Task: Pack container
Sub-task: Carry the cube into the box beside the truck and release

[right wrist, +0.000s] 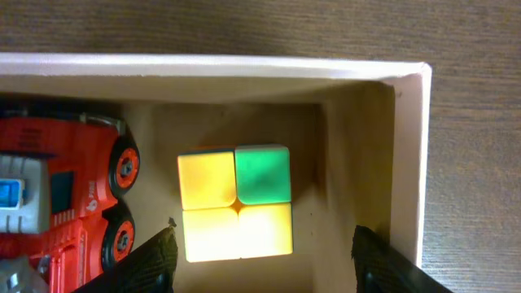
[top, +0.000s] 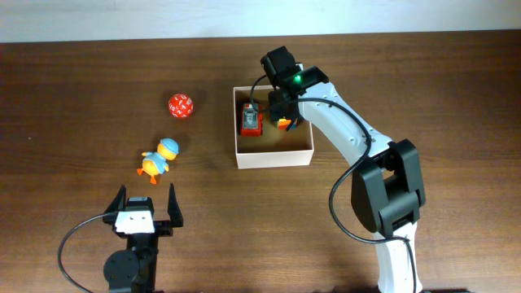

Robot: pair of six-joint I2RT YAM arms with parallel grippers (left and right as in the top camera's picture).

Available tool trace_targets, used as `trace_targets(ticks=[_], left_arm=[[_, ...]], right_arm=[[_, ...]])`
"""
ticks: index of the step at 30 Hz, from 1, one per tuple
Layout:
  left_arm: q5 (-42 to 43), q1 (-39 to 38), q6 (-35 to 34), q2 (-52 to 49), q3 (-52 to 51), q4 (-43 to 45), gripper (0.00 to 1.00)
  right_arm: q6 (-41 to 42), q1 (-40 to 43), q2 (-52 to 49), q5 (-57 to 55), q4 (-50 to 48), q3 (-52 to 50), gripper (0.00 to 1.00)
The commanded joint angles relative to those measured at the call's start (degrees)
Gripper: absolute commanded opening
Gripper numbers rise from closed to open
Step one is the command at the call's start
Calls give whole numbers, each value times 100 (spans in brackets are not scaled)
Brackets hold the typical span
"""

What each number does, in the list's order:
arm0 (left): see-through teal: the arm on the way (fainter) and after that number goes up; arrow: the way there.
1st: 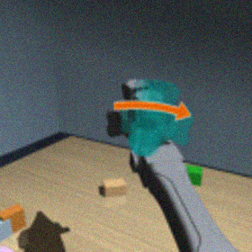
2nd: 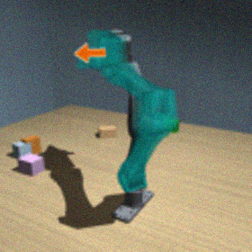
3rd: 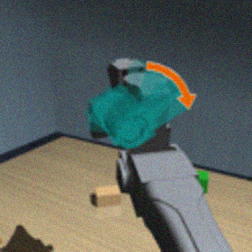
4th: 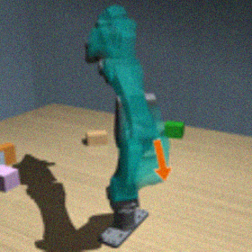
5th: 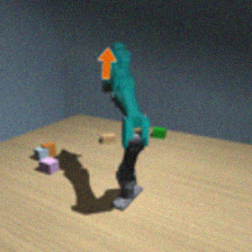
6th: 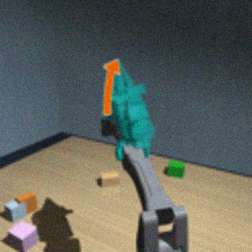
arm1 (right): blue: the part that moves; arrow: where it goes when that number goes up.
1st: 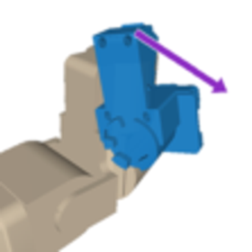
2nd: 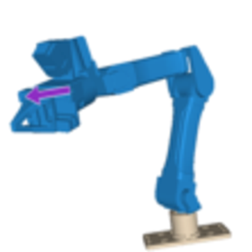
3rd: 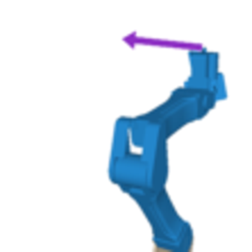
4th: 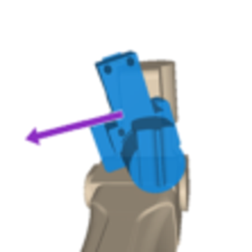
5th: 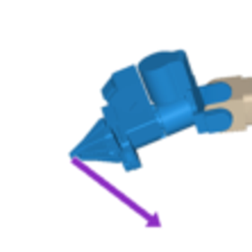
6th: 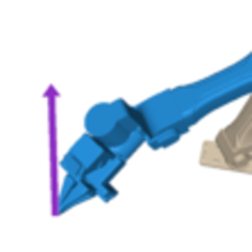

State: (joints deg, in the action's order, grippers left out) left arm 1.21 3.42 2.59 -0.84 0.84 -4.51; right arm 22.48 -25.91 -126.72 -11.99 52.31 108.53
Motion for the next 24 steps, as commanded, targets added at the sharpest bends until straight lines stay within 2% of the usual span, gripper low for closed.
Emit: trace_targets(ticks=[1, 3, 4, 6, 10, 16, 24], left_arm=[[-13, 28, 90, 44, -31, -13, 99], [-11, 28, 90, 44, -31, -13, 99], [-13, 28, 92, 44, -31, -13, 99], [-13, 28, 90, 44, -31, -13, 99], [-11, 28, 90, 44, -31, -13, 99], [-13, 28, 90, 44, -31, -13, 99], [-13, 28, 92, 44, -31, -13, 99]], right_arm=[[-160, 48, -52, 120, -96, 87, 63], [-326, 48, -52, 387, -177, 87, 63], [-431, 44, -52, 573, -221, 87, 59], [-629, 44, -52, 911, -264, 87, 43], [-914, 44, -52, 1307, -313, 87, 24], [-1071, 44, -127, 1547, -378, 87, 12], [-1156, 44, -531, 1773, -494, 87, 12]])
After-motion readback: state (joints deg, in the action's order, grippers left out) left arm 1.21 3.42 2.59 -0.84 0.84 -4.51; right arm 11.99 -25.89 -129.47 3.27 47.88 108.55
